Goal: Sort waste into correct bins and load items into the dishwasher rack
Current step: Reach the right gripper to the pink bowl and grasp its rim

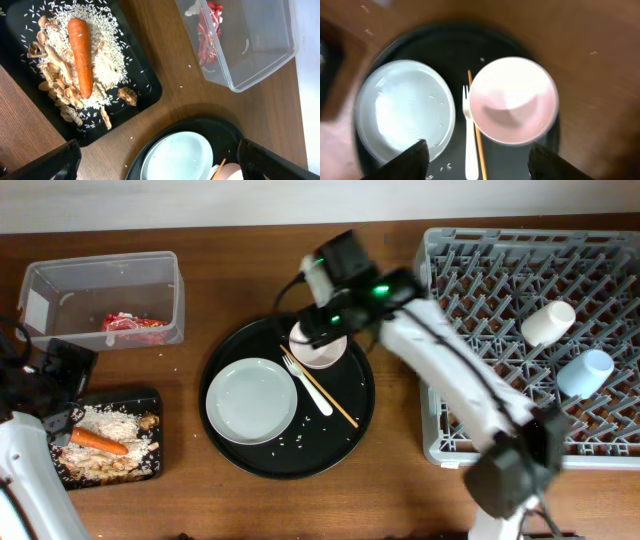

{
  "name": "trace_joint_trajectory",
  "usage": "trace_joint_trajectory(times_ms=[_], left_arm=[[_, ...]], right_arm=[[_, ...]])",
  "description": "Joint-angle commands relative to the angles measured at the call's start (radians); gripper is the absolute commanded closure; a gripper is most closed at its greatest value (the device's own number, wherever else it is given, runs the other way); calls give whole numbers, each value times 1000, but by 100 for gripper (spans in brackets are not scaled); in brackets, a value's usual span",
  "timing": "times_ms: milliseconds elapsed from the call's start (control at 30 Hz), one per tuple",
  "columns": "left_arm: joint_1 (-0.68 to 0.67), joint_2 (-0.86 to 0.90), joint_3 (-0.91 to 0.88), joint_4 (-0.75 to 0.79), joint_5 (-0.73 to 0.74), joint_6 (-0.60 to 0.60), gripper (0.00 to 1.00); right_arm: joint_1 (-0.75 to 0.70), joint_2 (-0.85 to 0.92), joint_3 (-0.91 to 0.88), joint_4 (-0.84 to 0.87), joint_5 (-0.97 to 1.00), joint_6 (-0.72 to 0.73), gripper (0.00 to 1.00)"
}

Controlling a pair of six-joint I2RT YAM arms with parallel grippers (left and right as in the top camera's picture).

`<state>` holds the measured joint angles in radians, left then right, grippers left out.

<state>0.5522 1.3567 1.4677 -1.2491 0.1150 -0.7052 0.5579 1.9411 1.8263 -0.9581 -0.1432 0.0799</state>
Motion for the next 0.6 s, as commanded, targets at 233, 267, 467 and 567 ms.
trace_joint_trajectory(times_ms=[233, 267, 467, 567], left_arm=[[5, -3, 0, -2, -8, -13, 1], [5, -3, 0, -2, -8, -13, 1], [5, -3, 0, -2, -8, -13, 1], [5, -3, 0, -2, -8, -13, 1]], right_arm=[[53, 269, 5, 187, 61, 146, 45], [59, 281, 5, 194, 61, 146, 45], [99, 331, 5, 249, 81, 146, 45], [103, 353, 5, 263, 137, 174, 46]])
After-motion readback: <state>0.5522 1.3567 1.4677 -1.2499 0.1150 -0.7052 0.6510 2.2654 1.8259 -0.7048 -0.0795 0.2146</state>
